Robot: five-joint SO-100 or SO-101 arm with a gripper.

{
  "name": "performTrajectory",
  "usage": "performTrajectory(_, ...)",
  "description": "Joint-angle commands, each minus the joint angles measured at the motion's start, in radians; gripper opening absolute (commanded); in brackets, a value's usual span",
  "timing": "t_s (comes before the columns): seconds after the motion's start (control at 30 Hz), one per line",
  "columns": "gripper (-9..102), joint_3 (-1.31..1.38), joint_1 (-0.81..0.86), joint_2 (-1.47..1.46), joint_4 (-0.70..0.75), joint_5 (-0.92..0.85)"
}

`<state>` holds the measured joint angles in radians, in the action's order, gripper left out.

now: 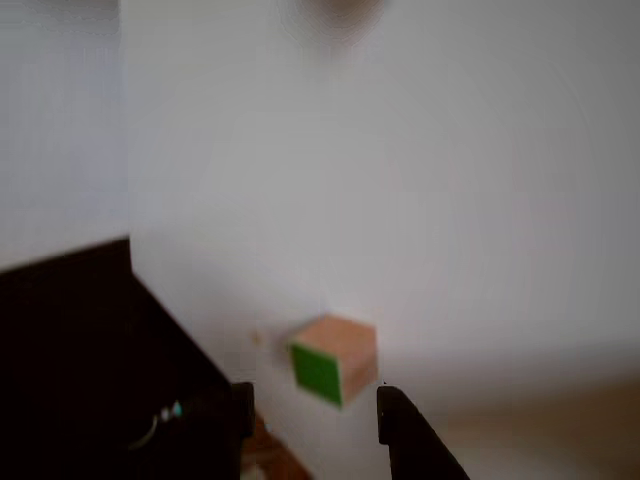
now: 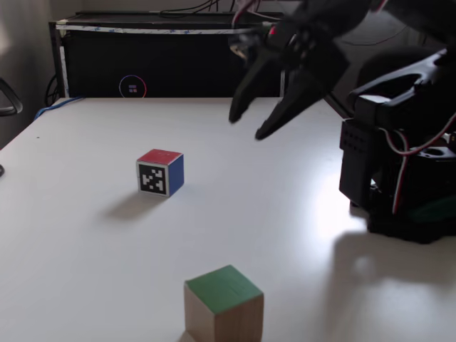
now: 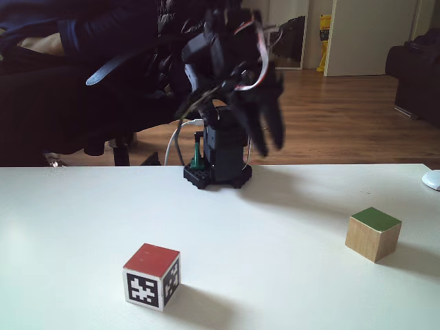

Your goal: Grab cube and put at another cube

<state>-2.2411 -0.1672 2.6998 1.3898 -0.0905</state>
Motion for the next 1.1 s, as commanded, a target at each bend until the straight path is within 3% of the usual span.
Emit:
performTrajectory(0.0, 21, 0.181, -0.121, -0.146, 0.041, 0.055)
performTrajectory(0.17, 27, 0.400, -0.184, -0.508, 0.092, 0.080)
performTrajectory(0.6, 35, 0.690, -0.321, -1.071, 0.087, 0.160)
performTrajectory(1.07, 42, 0.905, -0.356, -1.301, 0.106, 0.160)
